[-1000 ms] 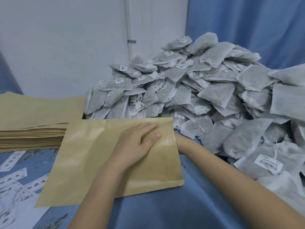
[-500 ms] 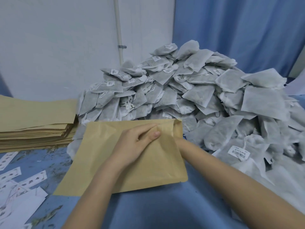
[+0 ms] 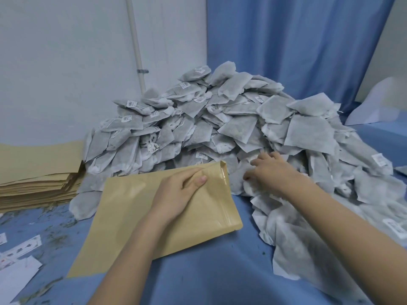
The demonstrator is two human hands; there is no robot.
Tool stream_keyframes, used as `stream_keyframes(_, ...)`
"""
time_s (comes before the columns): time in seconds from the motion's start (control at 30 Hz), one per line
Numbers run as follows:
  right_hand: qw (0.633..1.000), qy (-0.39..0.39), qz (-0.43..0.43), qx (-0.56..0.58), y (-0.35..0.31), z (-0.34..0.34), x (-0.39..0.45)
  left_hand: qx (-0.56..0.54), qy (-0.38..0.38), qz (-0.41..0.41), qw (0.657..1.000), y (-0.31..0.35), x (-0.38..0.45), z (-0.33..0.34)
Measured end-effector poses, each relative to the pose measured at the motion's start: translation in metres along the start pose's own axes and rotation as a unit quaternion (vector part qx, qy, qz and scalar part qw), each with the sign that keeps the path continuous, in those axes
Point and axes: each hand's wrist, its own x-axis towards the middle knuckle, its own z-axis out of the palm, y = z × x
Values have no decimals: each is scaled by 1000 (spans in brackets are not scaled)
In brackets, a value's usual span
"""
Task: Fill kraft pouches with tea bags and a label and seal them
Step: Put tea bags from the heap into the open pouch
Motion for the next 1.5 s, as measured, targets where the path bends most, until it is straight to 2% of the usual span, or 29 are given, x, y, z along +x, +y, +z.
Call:
stream_keyframes(0.13,997,50,-22,49,4,4,3,-8,13,-6,1000,2,-2,-1)
stream_keyframes(0.23,987,91,-10,134,7,9,2,-7,24,-3,1000,3,-1,-7)
stream_keyframes(0.3,960,153,12,236,7,16,-1,-8,39,-6,999,3,-1,-11)
stream_keyframes(0.37,907,259,15,333,6,20,-8,-8,55,-10,998,2,0,-15)
stream_keyframes(0.43,871,361,3,334,3,18,-14,3,60,-16,998,0,-1,-18)
stream_keyframes(0.5,853,407,-32,326,-5,14,-15,9,67,-21,998,-1,-2,-21)
stream_keyframes(0.57,855,388,-86,332,-21,6,-12,5,79,-17,997,2,-4,-20)
stream_keyframes(0.67,867,300,-120,379,-61,-3,-1,-8,77,6,997,10,-9,-15)
stream_keyframes(0.73,837,240,-50,489,-81,-21,10,-1,67,12,998,11,-11,-12)
stream_keyframes(0.8,791,139,-11,596,-92,-16,23,7,68,1,998,7,-13,-10)
stream_keyframes(0.83,794,102,-16,600,-93,-14,26,12,66,-9,998,3,-14,-11)
stream_keyframes(0.87,797,62,-42,600,-94,-16,29,15,59,-19,998,-1,-15,-11)
stream_keyframes(0.9,784,0,-90,614,-95,-16,29,18,51,-29,998,-5,-16,-11)
stream_keyframes(0.93,792,-24,-111,600,-94,-17,25,24,46,-35,998,-9,-16,-12)
stream_keyframes(1.0,811,27,-92,577,-80,-9,26,37,56,-42,997,-14,-15,-12)
stream_keyframes(1.07,814,105,-21,572,-57,1,32,53,76,-54,994,-19,-13,-11)
stream_keyframes(1.1,845,131,23,517,-46,7,35,63,84,-59,993,-20,-12,-10)
stream_keyframes(1.13,898,125,66,416,-36,17,38,71,90,-65,991,-21,-11,-9)
stream_keyframes(1.17,946,77,100,300,-29,27,41,76,96,-70,990,-22,-11,-9)
stream_keyframes(1.2,974,9,121,189,-25,34,43,77,101,-74,989,-23,-10,-8)
stream_keyframes(1.23,984,-39,126,119,-25,39,45,75,106,-77,989,-23,-9,-8)
stream_keyframes(1.27,986,-57,130,84,-27,42,47,73,109,-78,988,-24,-9,-8)
stream_keyframes(1.3,987,-41,130,83,-28,44,49,72,111,-80,988,-24,-9,-8)
stream_keyframes(1.4,974,49,108,192,-24,40,46,64,114,-89,987,-27,-9,-11)
stream_keyframes(1.43,957,82,97,259,-21,37,42,62,115,-90,987,-28,-9,-12)
stream_keyframes(1.5,902,168,52,395,-21,25,31,64,117,-92,987,-29,-10,-13)
